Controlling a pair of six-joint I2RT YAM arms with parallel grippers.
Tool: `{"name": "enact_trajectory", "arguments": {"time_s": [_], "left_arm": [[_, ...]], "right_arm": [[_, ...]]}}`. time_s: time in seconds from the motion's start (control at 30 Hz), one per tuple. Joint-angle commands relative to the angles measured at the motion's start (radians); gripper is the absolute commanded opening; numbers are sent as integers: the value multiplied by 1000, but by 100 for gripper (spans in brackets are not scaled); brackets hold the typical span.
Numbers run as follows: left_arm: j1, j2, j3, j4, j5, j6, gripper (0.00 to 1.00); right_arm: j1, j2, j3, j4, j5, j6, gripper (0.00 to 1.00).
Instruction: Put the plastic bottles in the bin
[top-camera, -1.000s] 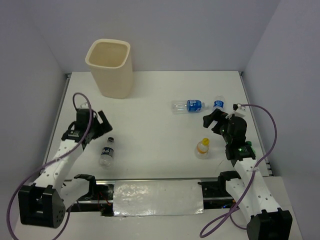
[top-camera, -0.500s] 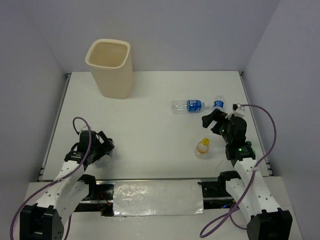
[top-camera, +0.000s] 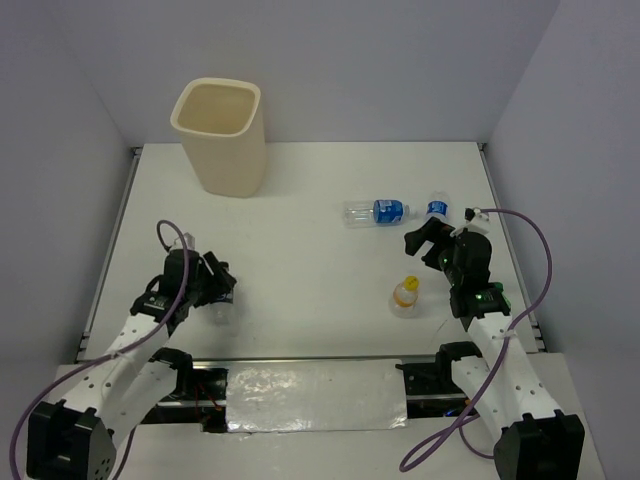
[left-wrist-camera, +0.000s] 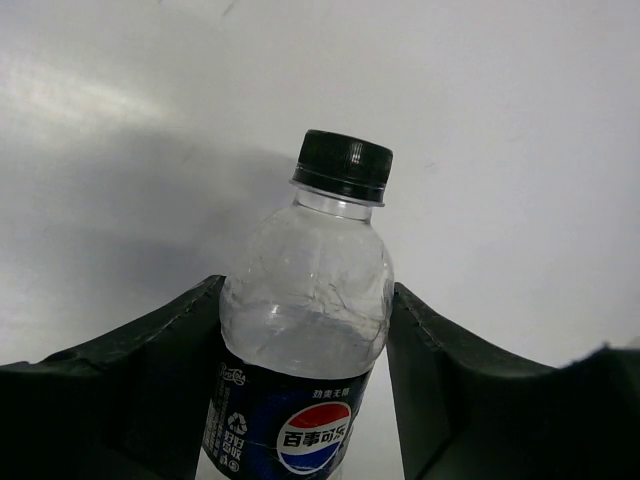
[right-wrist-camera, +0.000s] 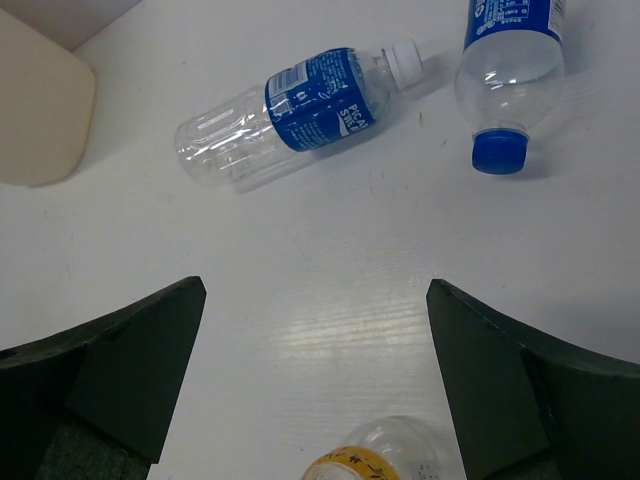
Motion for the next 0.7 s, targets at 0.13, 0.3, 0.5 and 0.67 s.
{"name": "enact_trajectory", "arguments": {"time_s": [0.13,0.3,0.5,0.67], "left_arm": [[-15,107,332,271,-24,111,39],[-14,387,723,265,-79,215,44],[49,774,1257,242,-44,335,43],[83,1031,1527,273,-15,375,48]], "right_arm": [[-3,-6,11,67,37,-3,100],[-3,16,24,90,24,-22,100],[-3,86,41,83,20,-47,100],[-3,122,61,47,40,-61,100]]}}
